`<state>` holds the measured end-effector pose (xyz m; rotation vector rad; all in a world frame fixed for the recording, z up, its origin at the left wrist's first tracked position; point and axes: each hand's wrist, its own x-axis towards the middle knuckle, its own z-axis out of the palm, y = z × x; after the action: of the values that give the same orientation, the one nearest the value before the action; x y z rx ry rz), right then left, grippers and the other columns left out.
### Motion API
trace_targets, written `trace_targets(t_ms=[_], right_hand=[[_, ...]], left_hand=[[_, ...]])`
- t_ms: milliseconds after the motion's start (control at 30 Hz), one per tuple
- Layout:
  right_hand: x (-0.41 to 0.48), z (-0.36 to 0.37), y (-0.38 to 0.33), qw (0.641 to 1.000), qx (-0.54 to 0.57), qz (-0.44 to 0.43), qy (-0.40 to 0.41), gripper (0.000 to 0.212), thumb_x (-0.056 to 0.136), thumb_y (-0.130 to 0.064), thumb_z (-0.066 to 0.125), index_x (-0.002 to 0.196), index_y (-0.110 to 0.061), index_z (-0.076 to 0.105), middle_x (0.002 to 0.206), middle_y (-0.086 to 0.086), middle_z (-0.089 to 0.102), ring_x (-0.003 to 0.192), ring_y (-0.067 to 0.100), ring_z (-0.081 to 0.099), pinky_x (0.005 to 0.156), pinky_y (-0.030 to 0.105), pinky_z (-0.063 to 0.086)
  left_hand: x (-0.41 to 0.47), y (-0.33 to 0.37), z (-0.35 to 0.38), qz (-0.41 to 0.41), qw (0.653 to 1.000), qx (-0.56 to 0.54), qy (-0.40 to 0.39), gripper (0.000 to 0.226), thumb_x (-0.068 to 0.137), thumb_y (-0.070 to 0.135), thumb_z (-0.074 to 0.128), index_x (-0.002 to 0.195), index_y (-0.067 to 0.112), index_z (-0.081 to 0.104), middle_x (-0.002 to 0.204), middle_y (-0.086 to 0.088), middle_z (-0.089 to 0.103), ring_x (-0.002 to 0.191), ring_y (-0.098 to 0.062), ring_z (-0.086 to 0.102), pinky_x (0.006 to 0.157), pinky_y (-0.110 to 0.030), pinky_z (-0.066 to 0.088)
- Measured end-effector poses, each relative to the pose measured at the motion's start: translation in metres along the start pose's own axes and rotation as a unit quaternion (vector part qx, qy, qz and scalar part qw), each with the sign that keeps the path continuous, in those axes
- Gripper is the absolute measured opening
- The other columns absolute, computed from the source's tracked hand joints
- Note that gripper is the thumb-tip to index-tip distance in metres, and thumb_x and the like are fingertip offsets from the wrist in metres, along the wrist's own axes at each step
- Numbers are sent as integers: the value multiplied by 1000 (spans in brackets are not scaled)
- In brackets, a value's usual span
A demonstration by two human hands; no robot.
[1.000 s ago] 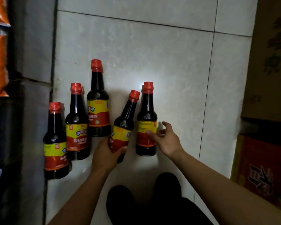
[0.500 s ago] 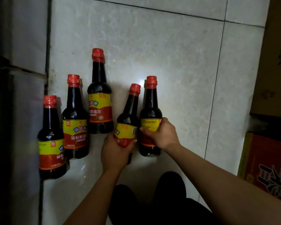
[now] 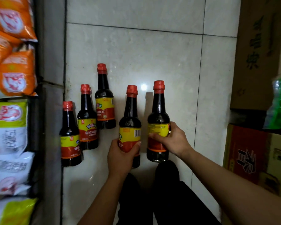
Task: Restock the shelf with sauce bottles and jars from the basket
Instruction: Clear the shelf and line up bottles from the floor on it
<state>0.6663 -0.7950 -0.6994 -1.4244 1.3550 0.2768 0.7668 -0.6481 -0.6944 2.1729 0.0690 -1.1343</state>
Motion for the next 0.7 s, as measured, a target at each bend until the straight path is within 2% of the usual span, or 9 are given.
trace_targets(t_ms=[167, 300, 433, 567, 700], right_hand=[[-53, -32, -33, 1000, 26, -8, 11, 46, 64, -36, 81, 95, -31, 47, 83, -16, 57, 76, -2, 56, 60, 13, 42], [-102, -62, -69, 999, 22, -28, 26, 47, 64, -39, 81, 95, -31, 48, 82, -18, 56, 74, -5, 54, 56, 7, 37], [-152, -89, -105, 998, 33, -41, 41, 47, 65, -38, 80, 98, -28, 48, 83, -15, 56, 75, 2, 55, 62, 16, 41], [-210, -116, -146, 995, 61, -42, 63, 44, 66, -34, 80, 96, -25, 50, 82, -14, 58, 76, 6, 58, 68, 21, 44], [-272, -140, -185, 993, 80, -45, 71, 46, 67, -32, 80, 101, -18, 52, 88, -3, 63, 81, 15, 60, 75, 28, 48]], left_hand=[[-51, 39, -27, 9, 1000, -16, -2, 42, 68, 37, 77, 101, 27, 52, 90, 10, 60, 81, -2, 58, 64, -17, 41], [-97, 81, -51, 28, 999, -36, 5, 35, 67, 35, 78, 91, 34, 53, 88, 12, 62, 79, -1, 59, 61, -16, 41], [-142, 122, -76, 46, 996, -68, 18, 42, 64, 38, 78, 99, 32, 55, 91, 12, 64, 81, -2, 61, 63, -17, 42], [-190, 168, -105, 69, 993, -89, 37, 35, 65, 39, 78, 91, 37, 55, 86, 15, 65, 80, -3, 63, 69, -24, 47], [-239, 213, -138, 72, 991, -106, 48, 41, 66, 37, 79, 99, 26, 58, 90, 7, 65, 80, -10, 63, 66, -24, 44]])
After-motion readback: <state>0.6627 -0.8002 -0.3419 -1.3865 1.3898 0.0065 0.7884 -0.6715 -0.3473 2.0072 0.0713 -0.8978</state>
